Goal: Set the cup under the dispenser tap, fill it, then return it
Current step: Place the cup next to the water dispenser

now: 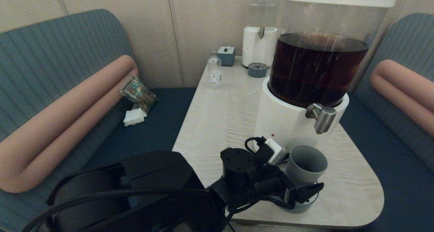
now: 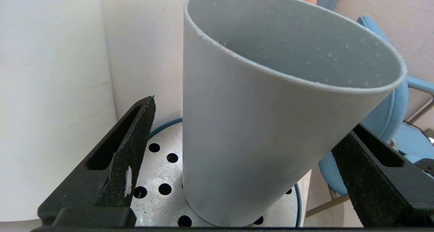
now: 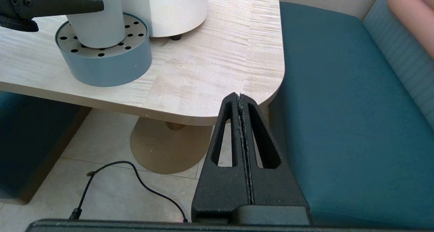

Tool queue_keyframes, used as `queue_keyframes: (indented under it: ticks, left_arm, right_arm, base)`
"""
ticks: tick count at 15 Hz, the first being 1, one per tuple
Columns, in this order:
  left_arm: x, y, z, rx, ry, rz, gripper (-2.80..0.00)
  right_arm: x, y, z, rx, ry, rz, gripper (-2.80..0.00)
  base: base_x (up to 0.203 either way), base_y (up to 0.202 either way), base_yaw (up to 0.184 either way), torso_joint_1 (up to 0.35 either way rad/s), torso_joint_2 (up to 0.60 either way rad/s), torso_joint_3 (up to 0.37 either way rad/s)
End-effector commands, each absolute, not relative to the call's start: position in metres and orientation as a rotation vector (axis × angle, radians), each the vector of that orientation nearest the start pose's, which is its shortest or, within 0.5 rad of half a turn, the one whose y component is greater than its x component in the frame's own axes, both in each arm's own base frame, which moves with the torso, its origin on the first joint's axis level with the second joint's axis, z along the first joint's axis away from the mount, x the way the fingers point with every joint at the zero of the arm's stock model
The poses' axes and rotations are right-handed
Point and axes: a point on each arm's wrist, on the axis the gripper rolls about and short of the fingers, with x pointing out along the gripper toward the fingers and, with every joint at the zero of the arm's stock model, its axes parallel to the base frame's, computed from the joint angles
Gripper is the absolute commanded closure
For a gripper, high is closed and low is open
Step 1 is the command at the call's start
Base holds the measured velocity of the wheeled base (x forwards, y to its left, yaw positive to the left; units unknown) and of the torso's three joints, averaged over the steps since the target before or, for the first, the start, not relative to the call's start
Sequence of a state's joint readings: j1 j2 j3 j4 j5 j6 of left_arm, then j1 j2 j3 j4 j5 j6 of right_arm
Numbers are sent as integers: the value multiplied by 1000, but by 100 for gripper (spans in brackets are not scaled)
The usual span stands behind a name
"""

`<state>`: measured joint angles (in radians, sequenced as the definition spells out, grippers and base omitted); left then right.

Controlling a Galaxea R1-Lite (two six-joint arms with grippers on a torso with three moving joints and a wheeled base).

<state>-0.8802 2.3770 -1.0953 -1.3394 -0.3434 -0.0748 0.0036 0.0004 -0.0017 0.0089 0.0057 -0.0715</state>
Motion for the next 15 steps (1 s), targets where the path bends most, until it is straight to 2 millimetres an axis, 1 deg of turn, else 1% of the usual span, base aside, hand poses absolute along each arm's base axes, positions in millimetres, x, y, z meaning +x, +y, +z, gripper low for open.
queue_keyframes:
  ticks: [1, 8, 9, 15]
  left_arm:
    - [274, -344, 68, -84, -20, -1228, -280]
    - [274, -343, 68, -80, -26, -1213, -280]
    - [274, -344, 68, -83, -27, -1207, 0]
    - [272, -344, 70, -85, -29, -1197, 0]
  right_arm:
    - [-23, 0, 75, -72, 5, 10, 0]
    - [-23, 0, 75, -72, 6, 10, 0]
    - [-23, 0, 75, -72, 6, 11, 0]
    - [-23, 0, 75, -72, 5, 11, 0]
  base:
    - [0, 0, 0, 0, 0, 0]
    - [0, 0, 0, 0, 0, 0]
    - [0, 0, 0, 0, 0, 0]
    - [0, 0, 0, 0, 0, 0]
